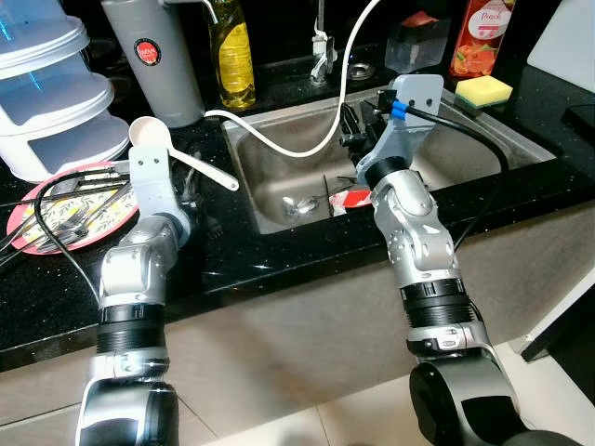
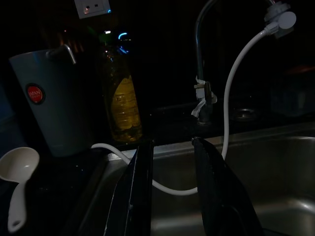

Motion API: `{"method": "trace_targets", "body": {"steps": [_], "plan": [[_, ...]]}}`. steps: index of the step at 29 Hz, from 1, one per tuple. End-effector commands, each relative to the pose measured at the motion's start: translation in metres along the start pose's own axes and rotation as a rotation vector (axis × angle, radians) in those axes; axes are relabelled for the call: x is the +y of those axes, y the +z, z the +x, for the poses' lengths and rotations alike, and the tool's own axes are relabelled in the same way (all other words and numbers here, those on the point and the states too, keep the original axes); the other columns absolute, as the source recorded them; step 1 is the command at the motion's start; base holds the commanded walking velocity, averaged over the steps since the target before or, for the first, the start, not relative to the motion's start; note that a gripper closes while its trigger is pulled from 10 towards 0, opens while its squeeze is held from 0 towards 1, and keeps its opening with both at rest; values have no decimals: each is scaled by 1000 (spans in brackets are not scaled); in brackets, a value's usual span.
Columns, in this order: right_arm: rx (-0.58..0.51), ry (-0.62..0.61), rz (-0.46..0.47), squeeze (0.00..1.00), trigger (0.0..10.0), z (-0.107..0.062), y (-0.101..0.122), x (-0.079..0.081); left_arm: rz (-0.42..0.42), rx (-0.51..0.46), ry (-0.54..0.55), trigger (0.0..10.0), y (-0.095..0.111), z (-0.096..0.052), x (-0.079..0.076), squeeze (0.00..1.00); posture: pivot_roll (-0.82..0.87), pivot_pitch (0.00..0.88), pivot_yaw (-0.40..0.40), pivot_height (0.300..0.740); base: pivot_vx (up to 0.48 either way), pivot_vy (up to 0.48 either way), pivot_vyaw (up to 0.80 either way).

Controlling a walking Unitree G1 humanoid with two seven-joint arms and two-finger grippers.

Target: Kitchen organization

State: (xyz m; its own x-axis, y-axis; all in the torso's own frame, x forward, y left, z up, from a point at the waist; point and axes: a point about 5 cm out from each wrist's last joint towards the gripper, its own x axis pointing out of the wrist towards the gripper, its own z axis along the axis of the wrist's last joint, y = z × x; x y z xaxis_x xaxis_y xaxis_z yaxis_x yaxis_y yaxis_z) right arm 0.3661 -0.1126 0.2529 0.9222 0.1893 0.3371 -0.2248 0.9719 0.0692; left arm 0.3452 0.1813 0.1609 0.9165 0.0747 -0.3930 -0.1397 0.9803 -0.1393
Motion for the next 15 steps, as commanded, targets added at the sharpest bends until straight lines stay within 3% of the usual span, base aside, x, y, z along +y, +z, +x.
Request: {"method": "trace_targets", "body": {"steps": [1,6,7,8,9,10,12,15], "plan": [[-13,2,5,0,10000,-1,2,2,-32,134,23,0,-32,4,4,0,-10,0,107,740,0,0,0],[-17,-1,5,0,10000,0,3,1,-31,98,40,0,-28,3,6,0,-9,0,107,740,0,0,0],[-17,-1,5,0,10000,-1,3,1,-11,73,49,0,-25,3,6,0,-7,0,106,740,0,0,0],[-17,0,5,0,10000,-1,3,1,55,-20,71,0,-12,-1,6,0,-6,0,104,740,0,0,0],[-17,0,5,0,10000,-1,3,1,55,-20,71,0,-12,-1,6,0,-6,0,104,740,0,0,0],[-17,2,5,0,10000,0,3,1,148,-141,151,10000,6,-7,8,0,-4,0,103,740,0,0,0],[-17,3,5,0,10000,0,3,2,197,-202,235,10000,15,-11,12,0,-4,0,103,740,0,0,0],[-19,4,7,0,10000,1,3,2,186,-339,239,10000,32,-21,6,0,1,0,102,740,0,0,0]]}}
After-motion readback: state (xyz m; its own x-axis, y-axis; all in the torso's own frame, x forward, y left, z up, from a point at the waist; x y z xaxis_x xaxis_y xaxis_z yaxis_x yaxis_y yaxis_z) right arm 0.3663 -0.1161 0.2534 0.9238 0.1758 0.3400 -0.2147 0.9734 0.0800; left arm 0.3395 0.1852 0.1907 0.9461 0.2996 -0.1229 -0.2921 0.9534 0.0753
